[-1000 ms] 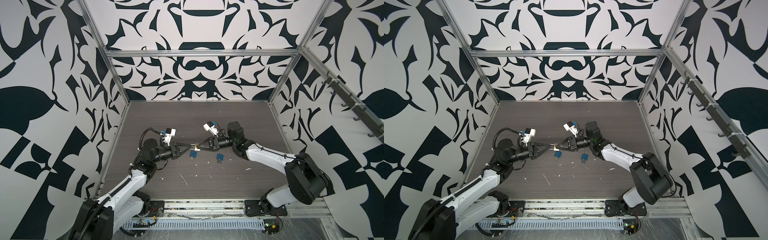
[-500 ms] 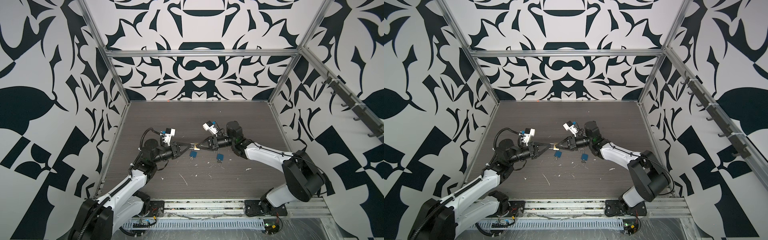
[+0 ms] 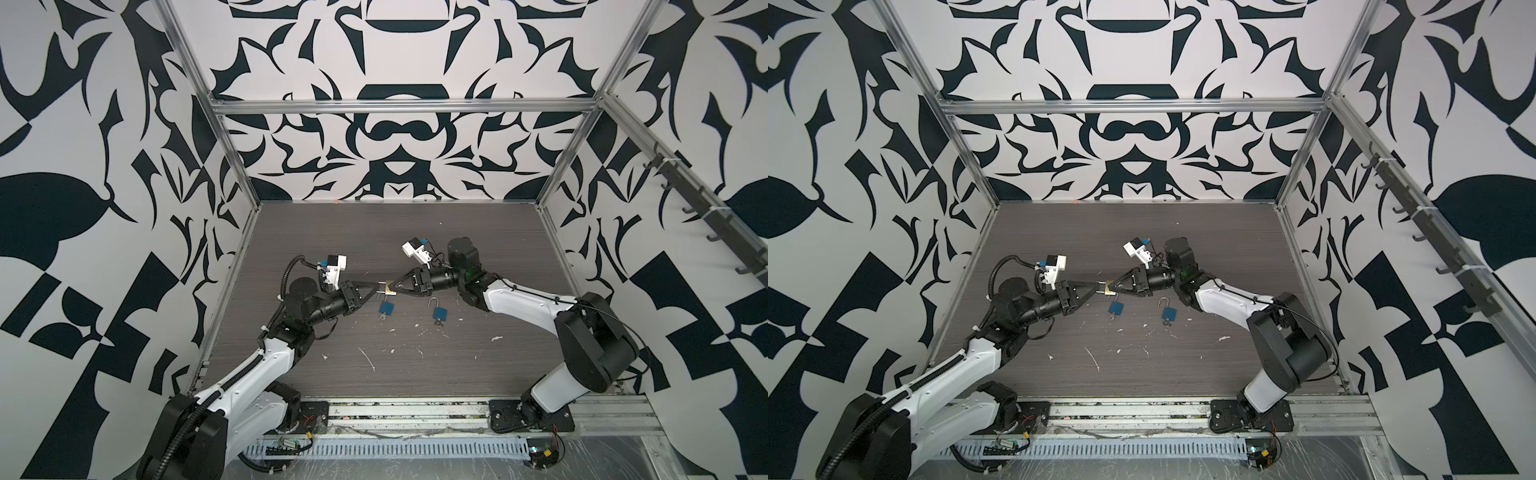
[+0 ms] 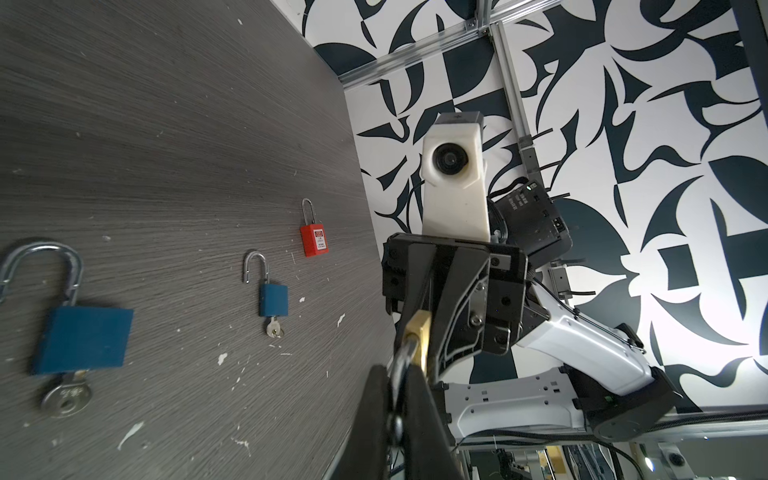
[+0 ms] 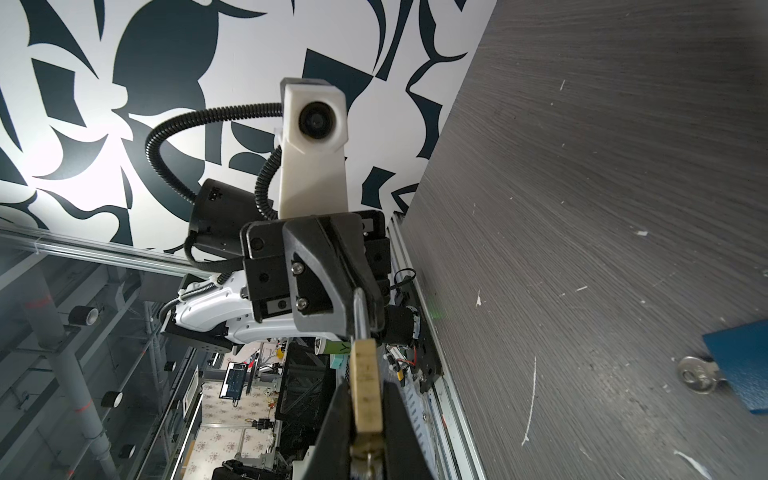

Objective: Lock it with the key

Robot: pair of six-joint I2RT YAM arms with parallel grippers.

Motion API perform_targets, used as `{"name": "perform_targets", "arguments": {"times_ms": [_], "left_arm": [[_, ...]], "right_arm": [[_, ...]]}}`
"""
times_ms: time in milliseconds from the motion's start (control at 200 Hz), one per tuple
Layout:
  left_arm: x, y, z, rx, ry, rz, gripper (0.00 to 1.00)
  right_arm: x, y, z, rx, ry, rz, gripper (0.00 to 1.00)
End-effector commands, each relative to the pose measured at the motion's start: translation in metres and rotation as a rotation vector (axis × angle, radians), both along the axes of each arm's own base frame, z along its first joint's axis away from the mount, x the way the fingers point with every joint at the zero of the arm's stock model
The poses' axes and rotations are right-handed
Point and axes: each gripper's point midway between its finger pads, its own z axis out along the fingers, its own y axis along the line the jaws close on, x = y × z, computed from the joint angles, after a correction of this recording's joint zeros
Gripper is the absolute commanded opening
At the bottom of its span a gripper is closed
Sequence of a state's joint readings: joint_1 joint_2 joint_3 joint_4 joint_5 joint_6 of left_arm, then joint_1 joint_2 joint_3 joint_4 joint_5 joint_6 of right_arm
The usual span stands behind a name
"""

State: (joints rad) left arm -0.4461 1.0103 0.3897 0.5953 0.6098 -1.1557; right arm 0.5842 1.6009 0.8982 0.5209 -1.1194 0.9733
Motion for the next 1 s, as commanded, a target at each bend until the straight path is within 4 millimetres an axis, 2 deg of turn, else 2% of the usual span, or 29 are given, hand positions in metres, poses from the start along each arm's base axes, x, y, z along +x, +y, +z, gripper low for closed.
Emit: {"name": "perform_targets", "arguments": {"times_ms": [0,190,315,525,650,845,995], "left_arm": [[-0.052,-0.033,0.021,-0.068,-0.082,-0.284,0.0],[-0.057,-0.041,0.024,-0.075,-0.094,-0.32,0.0],[-0.06,-0.047,0.015,-0.049,-0.094,-0.334,0.0],[-0.063,-0.051,0.007,-0.026,-0.095,-0.343,0.0],[-0.061,-0.048,0.009,-0.017,-0.098,-0.32,0.0],[-0.056,-0.047,0.016,0.015,-0.114,-0.295,0.0],[-0.053,-0.052,0.021,0.01,-0.11,-0.311,0.0]], "right_arm": [[-0.003,0.034,0.029,0.056,-0.152,-0.011,0.0],[0.001,0.044,0.029,0.056,-0.153,-0.003,0.0],[0.009,0.048,0.059,0.223,-0.091,-0.003,0.0],[0.015,0.052,0.068,0.279,-0.047,-0.003,0.0],[0.013,0.048,0.057,0.217,-0.058,-0.005,0.0],[0.004,0.033,0.038,0.091,-0.071,-0.031,0.0],[-0.003,0.026,0.034,0.075,-0.07,-0.035,0.0]]}}
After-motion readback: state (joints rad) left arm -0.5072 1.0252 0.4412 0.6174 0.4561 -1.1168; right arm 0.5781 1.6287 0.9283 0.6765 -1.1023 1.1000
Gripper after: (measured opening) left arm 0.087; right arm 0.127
